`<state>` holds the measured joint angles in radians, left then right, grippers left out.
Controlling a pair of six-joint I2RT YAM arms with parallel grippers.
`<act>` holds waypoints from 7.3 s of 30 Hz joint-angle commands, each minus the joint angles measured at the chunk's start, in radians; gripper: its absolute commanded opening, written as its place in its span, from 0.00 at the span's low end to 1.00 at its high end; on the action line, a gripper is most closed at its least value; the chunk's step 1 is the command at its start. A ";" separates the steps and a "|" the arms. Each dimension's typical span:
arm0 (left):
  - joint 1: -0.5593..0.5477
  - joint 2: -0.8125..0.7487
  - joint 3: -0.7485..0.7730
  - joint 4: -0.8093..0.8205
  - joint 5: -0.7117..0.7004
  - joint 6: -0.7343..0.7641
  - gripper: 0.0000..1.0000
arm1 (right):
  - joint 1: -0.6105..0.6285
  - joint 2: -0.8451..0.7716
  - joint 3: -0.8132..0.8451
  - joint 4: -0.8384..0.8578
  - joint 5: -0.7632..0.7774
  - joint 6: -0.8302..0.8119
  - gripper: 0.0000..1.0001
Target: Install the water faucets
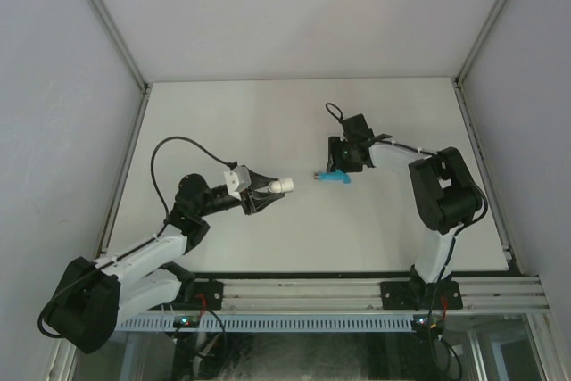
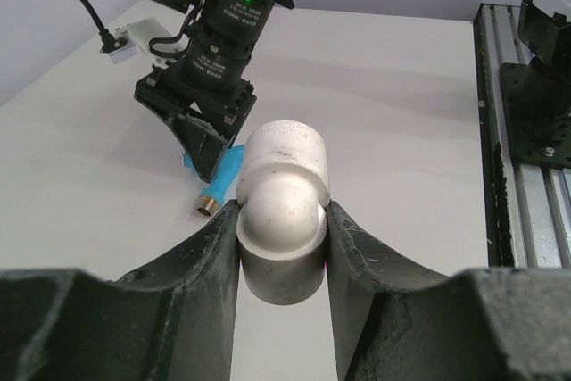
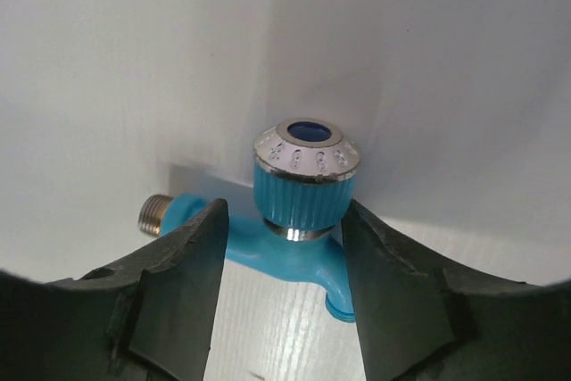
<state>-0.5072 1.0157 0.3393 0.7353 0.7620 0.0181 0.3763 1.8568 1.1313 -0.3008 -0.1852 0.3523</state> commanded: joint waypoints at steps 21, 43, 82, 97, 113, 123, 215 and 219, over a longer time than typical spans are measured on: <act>0.006 -0.026 0.006 -0.059 -0.055 -0.023 0.00 | 0.256 -0.392 -0.139 0.080 0.577 0.107 0.00; 0.011 0.014 0.179 -0.176 0.082 -0.344 0.00 | 0.784 -0.881 -0.375 0.366 1.323 -0.313 0.00; -0.070 0.058 0.162 0.050 -0.013 -0.325 0.00 | 0.934 -0.857 -0.334 0.488 1.299 -0.414 0.00; -0.090 0.033 0.125 0.185 -0.037 -0.357 0.00 | 0.882 -0.896 -0.332 0.359 1.242 -0.233 0.00; -0.101 0.067 0.134 0.211 -0.018 -0.373 0.00 | 0.875 -0.874 -0.296 0.344 1.267 -0.216 0.00; -0.111 0.066 0.144 0.211 -0.053 -0.365 0.00 | 0.895 -0.845 -0.277 0.334 1.275 -0.222 0.00; -0.195 -0.092 0.217 -0.217 -0.094 0.144 0.00 | 0.661 -1.094 -0.248 0.052 0.411 0.070 0.06; -0.195 -0.093 0.218 -0.216 -0.096 0.147 0.00 | 0.641 -1.106 -0.263 0.068 0.345 0.089 0.08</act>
<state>-0.7044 0.9115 0.5060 0.4808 0.7147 0.1818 1.0088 0.7712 0.8684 -0.3897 0.3595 0.3885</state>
